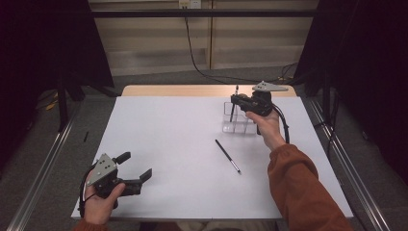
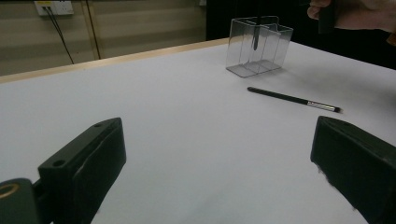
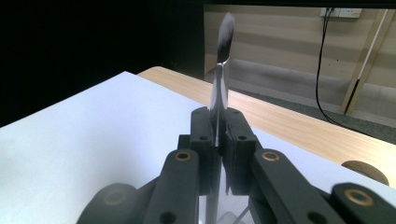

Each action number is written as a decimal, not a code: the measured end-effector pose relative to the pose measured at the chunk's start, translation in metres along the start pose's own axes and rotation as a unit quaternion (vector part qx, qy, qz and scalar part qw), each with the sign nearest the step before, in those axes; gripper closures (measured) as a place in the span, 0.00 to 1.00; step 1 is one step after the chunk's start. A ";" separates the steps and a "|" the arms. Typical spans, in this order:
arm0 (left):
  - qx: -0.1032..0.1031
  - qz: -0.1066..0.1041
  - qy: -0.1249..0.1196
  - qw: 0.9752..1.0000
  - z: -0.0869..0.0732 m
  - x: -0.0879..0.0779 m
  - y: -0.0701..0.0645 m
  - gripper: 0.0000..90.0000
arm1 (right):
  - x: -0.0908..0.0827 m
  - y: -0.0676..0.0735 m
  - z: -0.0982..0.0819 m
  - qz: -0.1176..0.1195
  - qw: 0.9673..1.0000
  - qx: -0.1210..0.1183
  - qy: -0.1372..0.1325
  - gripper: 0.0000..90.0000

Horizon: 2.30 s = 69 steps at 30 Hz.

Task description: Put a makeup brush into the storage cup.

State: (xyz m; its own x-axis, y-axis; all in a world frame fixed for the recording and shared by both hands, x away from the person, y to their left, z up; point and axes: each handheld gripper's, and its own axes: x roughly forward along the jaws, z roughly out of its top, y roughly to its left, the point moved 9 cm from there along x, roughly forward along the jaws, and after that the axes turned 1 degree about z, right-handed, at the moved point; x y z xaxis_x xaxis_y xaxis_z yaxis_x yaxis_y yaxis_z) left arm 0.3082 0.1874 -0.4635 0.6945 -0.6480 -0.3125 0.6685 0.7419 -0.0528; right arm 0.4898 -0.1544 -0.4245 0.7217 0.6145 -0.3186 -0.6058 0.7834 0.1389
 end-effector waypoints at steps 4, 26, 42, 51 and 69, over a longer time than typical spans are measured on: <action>-0.004 -0.001 0.000 1.000 0.000 0.000 0.000 0.04 | 0.002 -0.001 -0.001 0.001 1.000 0.000 0.002 0.94; 0.007 0.004 0.003 1.000 -0.001 0.000 0.000 0.04 | 0.005 -0.003 -0.019 -0.005 1.000 0.002 0.013 0.34; 0.005 0.005 0.001 1.000 -0.001 -0.001 0.000 0.04 | -0.006 0.000 -0.017 -0.011 1.000 0.005 -0.007 0.05; 0.001 0.007 -0.010 1.000 0.003 0.000 0.002 0.04 | -0.016 0.004 -0.020 -0.007 1.000 0.006 -0.011 0.00; -0.008 0.013 -0.011 1.000 0.003 0.000 0.006 0.04 | -0.058 0.005 -0.032 -0.005 1.000 0.010 -0.025 0.01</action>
State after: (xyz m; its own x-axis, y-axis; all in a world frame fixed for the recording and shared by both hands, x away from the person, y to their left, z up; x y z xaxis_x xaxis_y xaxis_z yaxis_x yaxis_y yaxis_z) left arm 0.3128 0.1917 -0.4613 0.7181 -0.6316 -0.2923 0.6456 0.7614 -0.0590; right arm 0.4342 -0.1886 -0.4351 0.7436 0.6108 -0.2721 -0.5926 0.7905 0.1550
